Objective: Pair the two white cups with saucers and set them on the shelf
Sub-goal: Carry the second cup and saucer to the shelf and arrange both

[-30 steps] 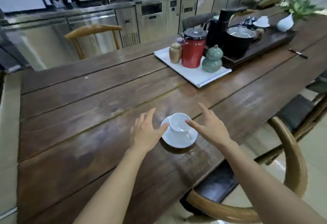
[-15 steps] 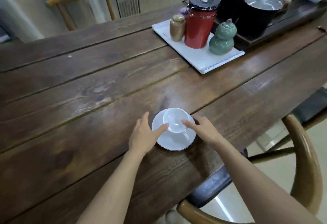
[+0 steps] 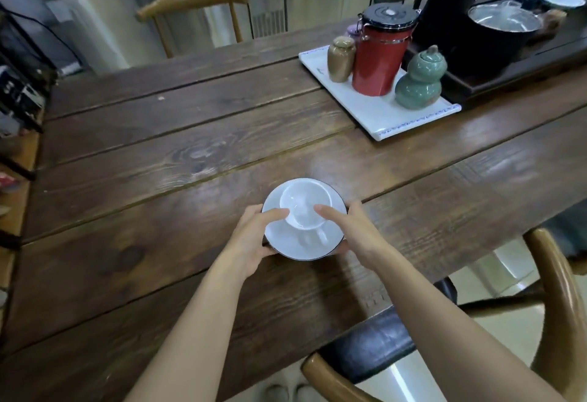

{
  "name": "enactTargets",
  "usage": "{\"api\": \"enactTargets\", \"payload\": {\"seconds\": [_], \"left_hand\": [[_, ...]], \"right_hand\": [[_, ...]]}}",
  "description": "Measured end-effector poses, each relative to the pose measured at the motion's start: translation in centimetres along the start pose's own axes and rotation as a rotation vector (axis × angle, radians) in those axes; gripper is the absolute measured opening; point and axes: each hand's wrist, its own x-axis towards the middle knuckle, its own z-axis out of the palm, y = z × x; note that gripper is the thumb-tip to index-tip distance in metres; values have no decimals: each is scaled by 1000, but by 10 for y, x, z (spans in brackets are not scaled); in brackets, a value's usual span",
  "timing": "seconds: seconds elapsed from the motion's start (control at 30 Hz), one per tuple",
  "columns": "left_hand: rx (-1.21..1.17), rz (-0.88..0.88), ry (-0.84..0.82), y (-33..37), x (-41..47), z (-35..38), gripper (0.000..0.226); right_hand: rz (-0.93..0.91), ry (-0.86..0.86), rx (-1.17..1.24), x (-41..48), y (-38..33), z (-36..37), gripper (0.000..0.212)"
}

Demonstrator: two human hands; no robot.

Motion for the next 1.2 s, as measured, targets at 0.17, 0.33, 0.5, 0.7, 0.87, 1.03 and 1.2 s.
{"api": "enactTargets", "payload": {"seconds": [0.17,0.33,0.5,0.7,0.87,1.03,1.2], "left_hand": [[-120,152,11,25,-40,-22,49],[-197,270,94,29,-90,-59,58],[-311,290,217,-8,-142,-119,49],[-438,251,425,-98,-236,-203,47],[-504,272,614,-169,-347,-269,65],[-636,327,885,-237,-469,-323,61],[-795,397,1139,-292,-571,-355,56]], "right_hand": [[-156,-27,-2,-23,-35,30,76],[-258,-95,-75,-52,-54,71,67],[-278,-203,-156,-89,-34,136,53],[-168,-403,-256,-163,29,234,50],[-136,-616,-347,-250,83,324,52],[-162,-870,-444,-353,131,415,53],[-204,-1116,-526,-446,175,491,63]]}}
